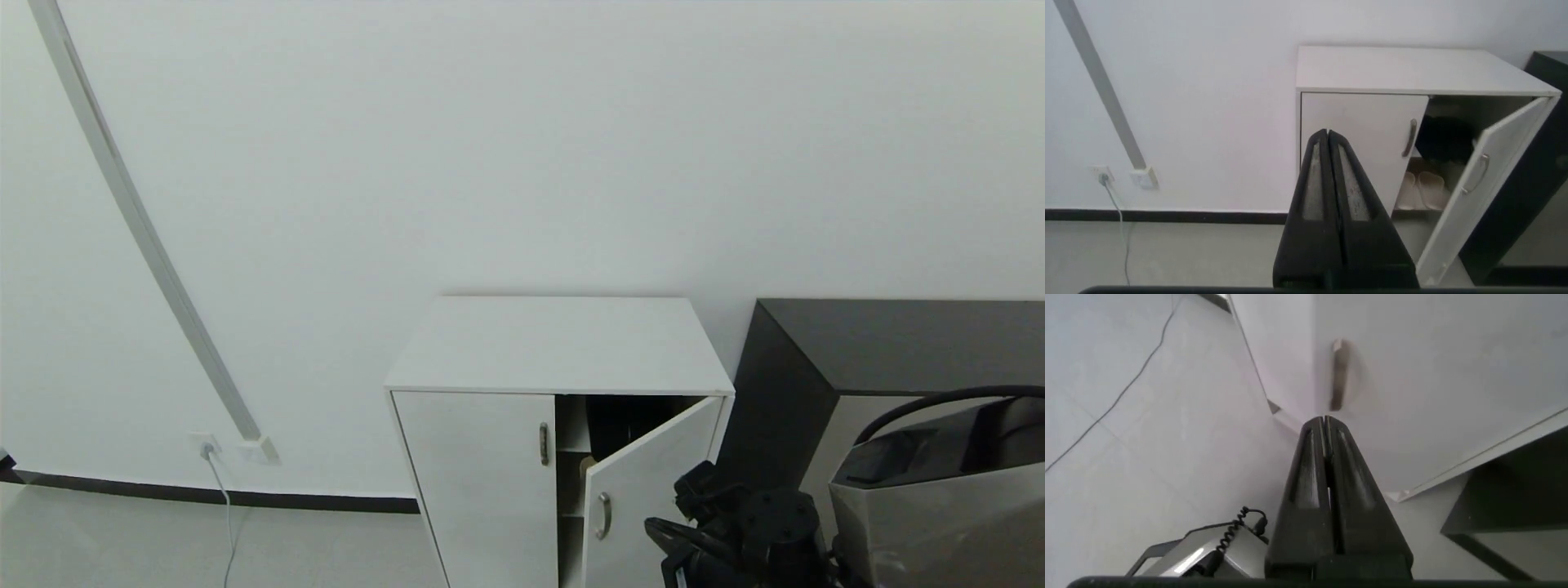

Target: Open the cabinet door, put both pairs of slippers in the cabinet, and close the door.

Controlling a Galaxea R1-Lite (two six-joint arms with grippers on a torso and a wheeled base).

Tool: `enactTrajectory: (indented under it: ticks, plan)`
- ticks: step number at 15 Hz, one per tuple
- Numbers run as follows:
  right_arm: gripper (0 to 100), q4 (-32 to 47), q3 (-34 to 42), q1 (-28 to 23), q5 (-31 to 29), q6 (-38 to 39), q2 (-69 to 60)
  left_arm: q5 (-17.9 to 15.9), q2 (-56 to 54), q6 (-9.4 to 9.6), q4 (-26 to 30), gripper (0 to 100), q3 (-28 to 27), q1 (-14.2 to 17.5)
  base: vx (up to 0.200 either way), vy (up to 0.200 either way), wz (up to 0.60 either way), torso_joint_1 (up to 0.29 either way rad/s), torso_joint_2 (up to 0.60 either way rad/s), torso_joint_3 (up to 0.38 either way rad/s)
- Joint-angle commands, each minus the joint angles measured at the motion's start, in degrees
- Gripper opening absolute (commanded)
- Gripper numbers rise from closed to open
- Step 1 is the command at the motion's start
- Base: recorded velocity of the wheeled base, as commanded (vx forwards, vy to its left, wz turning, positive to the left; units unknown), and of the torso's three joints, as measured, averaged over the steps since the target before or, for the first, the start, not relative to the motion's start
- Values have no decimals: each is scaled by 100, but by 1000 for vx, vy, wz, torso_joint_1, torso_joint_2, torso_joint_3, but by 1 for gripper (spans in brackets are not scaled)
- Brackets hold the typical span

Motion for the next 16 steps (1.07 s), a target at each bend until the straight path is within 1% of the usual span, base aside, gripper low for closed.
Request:
enactTrajectory:
  ticks: [1,7,9,13,16]
  plan:
    - [0,2,-10,9,-1,14,157,4,-1,-10,-1,0,-1,0,0,0,0,0,0,0]
    - [0,2,-696,-61,-19,6,605,4,-1,-10,-1,0,-1,0,0,0,0,0,0,0]
    - [0,45,-959,-167,-19,6,719,4,-1,-10,-1,0,-1,0,0,0,0,0,0,0]
    - [0,503,-1417,-246,-28,-3,719,4,-1,-10,-1,0,-1,0,0,0,0,0,0,0]
    - [0,1170,-2005,-272,-45,-12,719,4,-1,-10,-1,0,-1,0,0,0,0,0,0,0]
